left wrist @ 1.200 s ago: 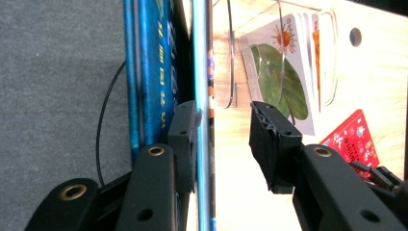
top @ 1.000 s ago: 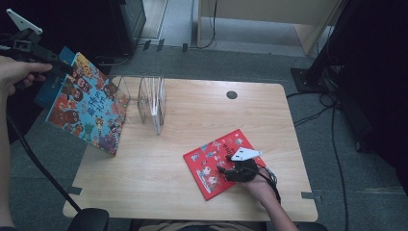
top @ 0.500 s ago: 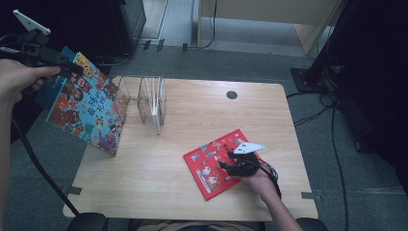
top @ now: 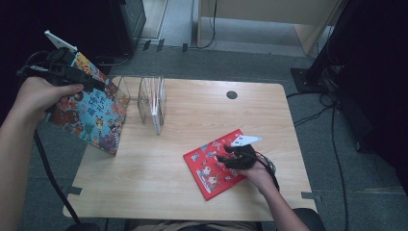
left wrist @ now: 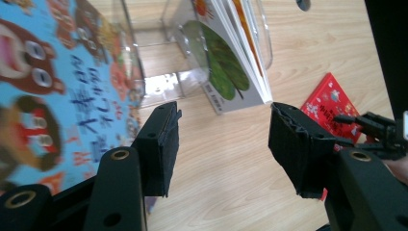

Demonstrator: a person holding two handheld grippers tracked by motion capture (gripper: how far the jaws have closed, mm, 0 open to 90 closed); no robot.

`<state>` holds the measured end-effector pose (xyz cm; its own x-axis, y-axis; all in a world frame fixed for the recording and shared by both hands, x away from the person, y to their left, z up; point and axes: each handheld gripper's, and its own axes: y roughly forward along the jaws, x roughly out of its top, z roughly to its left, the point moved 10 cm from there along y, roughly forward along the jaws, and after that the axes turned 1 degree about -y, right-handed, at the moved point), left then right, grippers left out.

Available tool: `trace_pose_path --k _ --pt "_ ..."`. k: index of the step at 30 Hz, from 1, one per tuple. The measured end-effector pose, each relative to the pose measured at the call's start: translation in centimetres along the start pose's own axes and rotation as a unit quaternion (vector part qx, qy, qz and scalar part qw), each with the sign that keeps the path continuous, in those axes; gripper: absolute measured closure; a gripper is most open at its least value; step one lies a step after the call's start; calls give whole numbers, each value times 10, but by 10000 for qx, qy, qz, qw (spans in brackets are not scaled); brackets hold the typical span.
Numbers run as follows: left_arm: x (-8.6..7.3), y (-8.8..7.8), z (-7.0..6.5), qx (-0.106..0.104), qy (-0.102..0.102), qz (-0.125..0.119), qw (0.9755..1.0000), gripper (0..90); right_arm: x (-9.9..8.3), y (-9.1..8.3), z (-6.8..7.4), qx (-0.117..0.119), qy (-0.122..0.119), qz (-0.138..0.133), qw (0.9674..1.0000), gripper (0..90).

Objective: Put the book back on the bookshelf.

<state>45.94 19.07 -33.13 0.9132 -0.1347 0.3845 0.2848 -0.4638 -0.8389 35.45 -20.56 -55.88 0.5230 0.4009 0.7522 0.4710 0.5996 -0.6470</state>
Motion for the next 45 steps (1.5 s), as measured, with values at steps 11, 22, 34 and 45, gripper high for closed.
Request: trace_pose_path --k 11,22,34,45 --pt "-30 39 -17 -70 289 113 9995 428 9 2 -6 -28 -10 -33 10000 438" --pt "-54 71 -35 -173 526 171 9983 414 11 2 -8 40 -71 -21 10000 485" --pt "-83 117 -56 -355 821 356 9954 414 8 2 -6 63 -28 83 9999 490" --pt "-102 148 -70 -672 925 303 9930 455 6 5 -3 79 -104 137 9998 491"
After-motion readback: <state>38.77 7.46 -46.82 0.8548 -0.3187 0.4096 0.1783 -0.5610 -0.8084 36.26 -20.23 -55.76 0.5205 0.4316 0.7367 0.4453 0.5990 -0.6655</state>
